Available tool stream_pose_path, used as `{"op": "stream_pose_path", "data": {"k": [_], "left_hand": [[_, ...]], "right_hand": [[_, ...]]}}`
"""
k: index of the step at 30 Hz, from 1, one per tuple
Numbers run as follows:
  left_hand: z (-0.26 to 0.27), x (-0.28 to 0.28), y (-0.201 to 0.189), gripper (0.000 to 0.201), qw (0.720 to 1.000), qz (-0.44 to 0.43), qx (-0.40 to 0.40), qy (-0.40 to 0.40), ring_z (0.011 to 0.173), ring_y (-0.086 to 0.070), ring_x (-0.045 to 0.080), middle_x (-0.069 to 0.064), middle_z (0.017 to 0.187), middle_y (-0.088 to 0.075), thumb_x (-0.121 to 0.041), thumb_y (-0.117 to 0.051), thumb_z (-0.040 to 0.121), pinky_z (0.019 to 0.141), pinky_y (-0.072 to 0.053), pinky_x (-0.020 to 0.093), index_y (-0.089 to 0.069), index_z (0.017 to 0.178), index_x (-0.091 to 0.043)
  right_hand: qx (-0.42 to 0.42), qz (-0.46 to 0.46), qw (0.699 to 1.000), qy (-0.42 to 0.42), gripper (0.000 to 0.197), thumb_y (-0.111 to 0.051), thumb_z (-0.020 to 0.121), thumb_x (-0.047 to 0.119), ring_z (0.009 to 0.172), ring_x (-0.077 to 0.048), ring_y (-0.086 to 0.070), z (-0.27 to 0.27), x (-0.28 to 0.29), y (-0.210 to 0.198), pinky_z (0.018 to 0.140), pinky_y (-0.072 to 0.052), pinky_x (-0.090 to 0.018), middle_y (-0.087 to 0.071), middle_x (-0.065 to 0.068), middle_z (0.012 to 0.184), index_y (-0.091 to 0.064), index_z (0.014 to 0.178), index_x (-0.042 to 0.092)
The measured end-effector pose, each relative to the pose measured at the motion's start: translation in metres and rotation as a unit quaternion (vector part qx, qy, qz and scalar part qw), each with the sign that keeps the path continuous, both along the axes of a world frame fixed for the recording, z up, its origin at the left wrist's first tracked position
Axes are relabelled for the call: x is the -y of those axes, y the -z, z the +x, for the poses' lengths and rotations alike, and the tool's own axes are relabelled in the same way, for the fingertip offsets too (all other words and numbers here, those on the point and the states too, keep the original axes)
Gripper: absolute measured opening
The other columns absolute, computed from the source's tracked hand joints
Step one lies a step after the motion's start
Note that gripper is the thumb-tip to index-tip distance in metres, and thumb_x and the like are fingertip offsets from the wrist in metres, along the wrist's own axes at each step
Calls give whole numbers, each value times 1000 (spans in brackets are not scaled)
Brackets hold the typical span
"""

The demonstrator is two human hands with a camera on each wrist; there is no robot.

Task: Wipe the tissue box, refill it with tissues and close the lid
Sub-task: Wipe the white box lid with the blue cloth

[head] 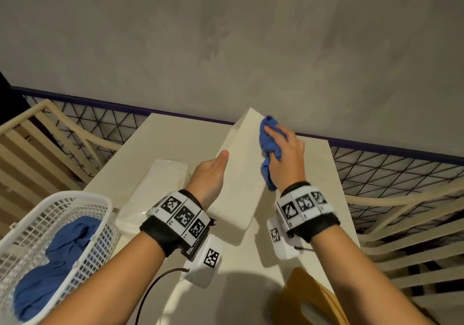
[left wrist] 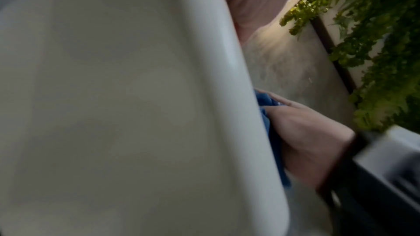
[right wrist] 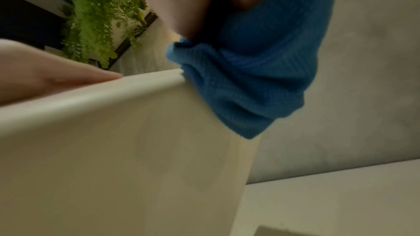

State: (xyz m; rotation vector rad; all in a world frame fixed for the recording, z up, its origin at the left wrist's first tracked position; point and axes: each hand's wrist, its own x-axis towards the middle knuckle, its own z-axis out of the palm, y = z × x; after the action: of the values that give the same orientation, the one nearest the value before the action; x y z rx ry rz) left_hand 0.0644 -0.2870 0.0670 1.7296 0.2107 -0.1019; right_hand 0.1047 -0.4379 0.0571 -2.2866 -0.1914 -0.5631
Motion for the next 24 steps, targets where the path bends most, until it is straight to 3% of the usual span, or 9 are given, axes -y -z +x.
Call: {"op": "stream_pose_path", "data": {"k": [4,6,8,11,14,17,19,21,24], "left_hand": [[8,-1,-5,39,998,-26,-9,-59,95,-60,25,11,98,-65,-42,-35,95,91,-46,33,-59,91,-11],[11,-2,-7,40,998,-20,-4,-66,88,-57,20,6,87,-61,-41,-33,96,86,-41,29,-58,85,-12],[10,-2,-6,43,998,-5,-3,-61,84,-55,20,5,82,-59,-41,-32,97,81,-38,26,-59,81,-11],[0,0,-5,47,998,44,6,-33,85,-59,24,9,91,-64,-45,-33,95,76,-42,26,-63,92,-9],[-9,0,1,43,999,31,5,-13,63,-60,8,-1,77,-63,-44,-33,95,54,-43,19,-62,86,-15],[-15,-4,8,39,999,-37,-22,-27,41,-58,-2,-4,65,-59,-39,-36,96,35,-40,10,-58,73,-18],[-14,-8,11,33,994,-101,-39,-23,59,-63,4,-4,71,-63,-35,-38,96,50,-47,11,-61,79,-18],[-11,-13,12,30,980,-190,-67,0,73,-62,15,-4,71,-67,-29,-39,93,68,-48,23,-64,84,-17],[-5,-13,6,38,956,-277,-100,11,52,-60,13,-4,56,-62,-28,-34,89,55,-45,20,-65,70,-17]], "right_hand": [[23,7,995,-96,56,-41,73,-17,116,-21,-32,-57,-26,25,104,-17,-14,-49,-15,131,-61,119,9],[30,-15,987,-158,48,-39,75,-3,107,-15,-32,-78,-31,31,103,-17,-9,-52,-14,127,-64,114,7],[3,-32,983,-180,48,-41,74,-8,110,-20,-33,-73,-27,26,102,-20,-19,-51,-15,131,-63,115,6],[7,-26,996,-89,61,-42,68,-24,114,-36,-40,-30,-11,8,100,-23,-26,-49,-18,133,-61,117,7],[33,-2,999,-12,53,-43,76,-18,111,-36,-49,15,12,-6,96,-31,-26,-54,-15,124,-60,119,9],[-80,190,978,-38,33,-46,91,-4,105,-19,-48,32,25,-19,89,-38,-24,-53,-5,109,-54,121,6],[-124,363,923,-42,20,-47,94,3,98,-20,-51,31,31,-27,79,-44,-24,-57,-4,96,-54,110,12],[-141,457,876,-55,19,-45,94,4,91,-20,-55,29,35,-28,77,-46,-24,-58,-4,94,-51,108,15],[-176,468,864,-60,17,-45,94,3,84,-19,-55,19,33,-17,75,-46,-26,-58,-4,89,-54,104,13]]}}
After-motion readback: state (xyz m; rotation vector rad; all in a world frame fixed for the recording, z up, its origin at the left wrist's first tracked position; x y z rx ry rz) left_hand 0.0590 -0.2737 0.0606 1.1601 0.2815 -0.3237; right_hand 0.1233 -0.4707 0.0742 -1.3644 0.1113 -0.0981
